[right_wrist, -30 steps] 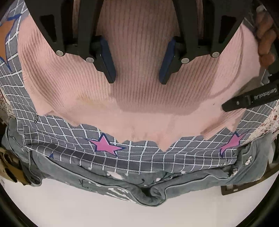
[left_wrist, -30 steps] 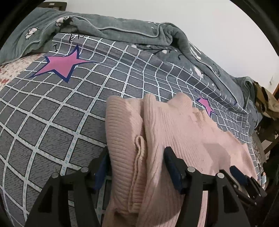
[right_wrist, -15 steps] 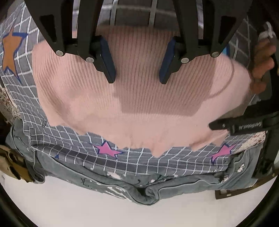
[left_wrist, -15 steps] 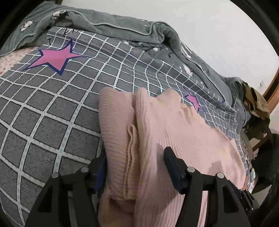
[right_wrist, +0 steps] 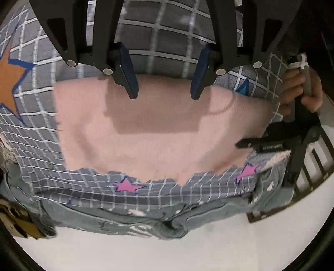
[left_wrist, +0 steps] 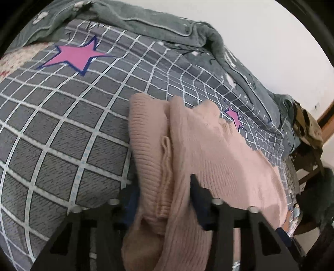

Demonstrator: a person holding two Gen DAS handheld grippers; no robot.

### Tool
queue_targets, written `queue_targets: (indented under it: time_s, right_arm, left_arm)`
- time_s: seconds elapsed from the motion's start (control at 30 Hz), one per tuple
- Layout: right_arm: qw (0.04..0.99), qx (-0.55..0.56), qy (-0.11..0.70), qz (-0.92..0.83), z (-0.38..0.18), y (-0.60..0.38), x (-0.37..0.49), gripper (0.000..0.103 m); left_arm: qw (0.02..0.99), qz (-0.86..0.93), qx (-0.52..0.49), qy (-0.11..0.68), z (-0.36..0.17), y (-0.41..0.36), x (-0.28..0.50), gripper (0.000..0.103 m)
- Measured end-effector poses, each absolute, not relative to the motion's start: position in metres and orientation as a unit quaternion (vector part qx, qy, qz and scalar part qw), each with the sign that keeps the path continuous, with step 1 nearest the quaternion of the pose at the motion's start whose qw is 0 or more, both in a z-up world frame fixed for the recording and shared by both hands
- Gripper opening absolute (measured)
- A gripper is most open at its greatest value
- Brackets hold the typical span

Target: Fold small clothes

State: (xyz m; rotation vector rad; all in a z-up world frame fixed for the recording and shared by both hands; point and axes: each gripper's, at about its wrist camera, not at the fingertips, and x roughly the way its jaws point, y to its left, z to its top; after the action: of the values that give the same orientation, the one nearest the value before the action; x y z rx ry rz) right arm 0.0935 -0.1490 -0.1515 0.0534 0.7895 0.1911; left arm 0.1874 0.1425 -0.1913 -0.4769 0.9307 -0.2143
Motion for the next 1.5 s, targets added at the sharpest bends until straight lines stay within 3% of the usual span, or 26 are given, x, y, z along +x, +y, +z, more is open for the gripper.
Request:
queue_targets:
  time_s: [0.17, 0.67, 0.87, 1.03, 1.27, 1.43, 1.47, 1.5]
  right_arm:
    - [0.925, 0.053, 0.369, 0.073, -0.144, -0.186, 0.089, 0.051]
    - [0.936, 0.123, 0.326, 0.044, -0.132, -0.286, 0.044, 0.051]
    - [0.94, 0.123, 0.319, 0.024, -0.128, -0.321, 0.015, 0.051]
    - [0.939, 0.123, 0.322, 0.007, -0.127, -0.346, -0.003, 0.051]
    - [0.937, 0.11, 0.332, 0.0, -0.131, -0.351, -0.01, 0.051]
    - [0.938, 0.106, 0.33, 0.026, -0.131, -0.337, 0.004, 0.051]
    - [0.938, 0.106, 0.327, 0.035, -0.13, -0.333, 0.008, 0.051]
    - [0.939, 0.106, 0.322, 0.053, -0.126, -0.326, 0.015, 0.052]
  left_arm:
    - [0.857, -0.091, -0.236, 0.449, -0.172, 0.139, 0.186, 0.023]
    - [0.869, -0.074, -0.196, 0.449, -0.076, 0.023, 0.189, 0.022]
    - [0.861, -0.11, -0.183, 0.462, -0.07, -0.053, 0.193, 0.022]
    - [0.844, -0.141, -0.149, 0.495, -0.095, -0.125, 0.198, 0.022]
    - [0.816, -0.191, -0.142, 0.527, -0.118, -0.145, 0.199, 0.032]
    - [0.845, -0.19, -0.132, 0.482, -0.093, -0.113, 0.188, 0.05]
    - [0.855, -0.18, -0.124, 0.471, -0.089, -0.105, 0.185, 0.06]
    - [0.864, -0.171, -0.12, 0.458, -0.085, -0.094, 0.183, 0.061]
